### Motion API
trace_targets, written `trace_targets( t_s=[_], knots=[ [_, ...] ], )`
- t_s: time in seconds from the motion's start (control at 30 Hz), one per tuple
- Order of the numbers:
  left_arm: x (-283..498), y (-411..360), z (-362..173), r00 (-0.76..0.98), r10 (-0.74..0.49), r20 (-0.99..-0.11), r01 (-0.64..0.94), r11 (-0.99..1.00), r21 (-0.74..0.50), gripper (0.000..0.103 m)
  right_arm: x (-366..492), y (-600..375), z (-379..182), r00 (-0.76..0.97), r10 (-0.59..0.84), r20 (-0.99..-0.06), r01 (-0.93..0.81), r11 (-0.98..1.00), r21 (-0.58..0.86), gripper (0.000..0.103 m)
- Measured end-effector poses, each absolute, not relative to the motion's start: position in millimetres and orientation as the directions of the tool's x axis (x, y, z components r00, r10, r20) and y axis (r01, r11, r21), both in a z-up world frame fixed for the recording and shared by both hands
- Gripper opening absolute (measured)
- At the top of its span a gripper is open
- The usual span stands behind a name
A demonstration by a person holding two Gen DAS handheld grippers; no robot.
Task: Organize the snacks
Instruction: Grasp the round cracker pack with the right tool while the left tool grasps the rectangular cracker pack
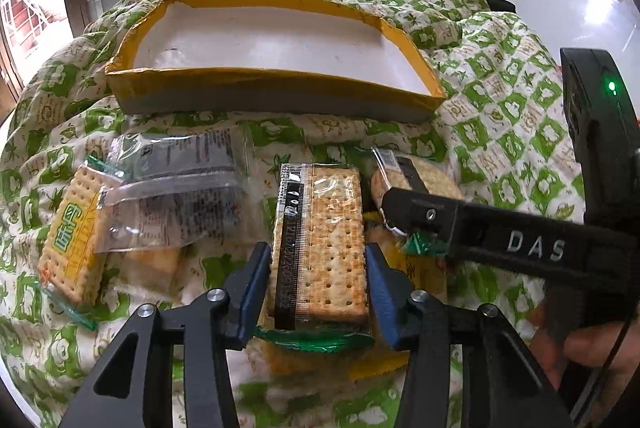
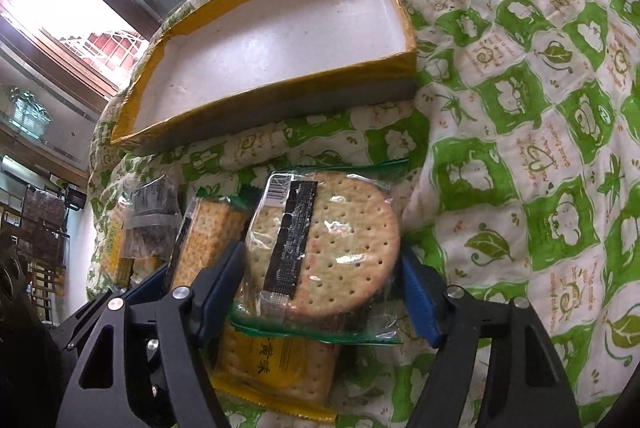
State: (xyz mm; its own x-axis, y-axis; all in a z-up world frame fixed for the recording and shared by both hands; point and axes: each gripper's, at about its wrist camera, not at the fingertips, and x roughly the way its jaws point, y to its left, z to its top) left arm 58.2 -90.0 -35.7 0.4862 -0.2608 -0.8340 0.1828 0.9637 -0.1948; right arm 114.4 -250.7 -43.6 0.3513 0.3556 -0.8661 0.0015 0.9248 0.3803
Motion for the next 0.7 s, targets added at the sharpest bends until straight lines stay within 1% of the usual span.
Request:
trace_targets(
  t_s=[0.23,0.7],
  knots=[
    [68,-95,-39,0.48,-0.243,-0.843,0.178,0.968,-0.178,0.05,111,-252,-43,0.358,0.361,-0.861,0.0,0.922,0.386,0.073],
    [56,-89,-21,0.524,-0.277,-0.805,0.179,0.96,-0.214,0.05,100,-258,-22,0.418,0.373,-0.828,-0.014,0.915,0.404,0.073]
  ],
)
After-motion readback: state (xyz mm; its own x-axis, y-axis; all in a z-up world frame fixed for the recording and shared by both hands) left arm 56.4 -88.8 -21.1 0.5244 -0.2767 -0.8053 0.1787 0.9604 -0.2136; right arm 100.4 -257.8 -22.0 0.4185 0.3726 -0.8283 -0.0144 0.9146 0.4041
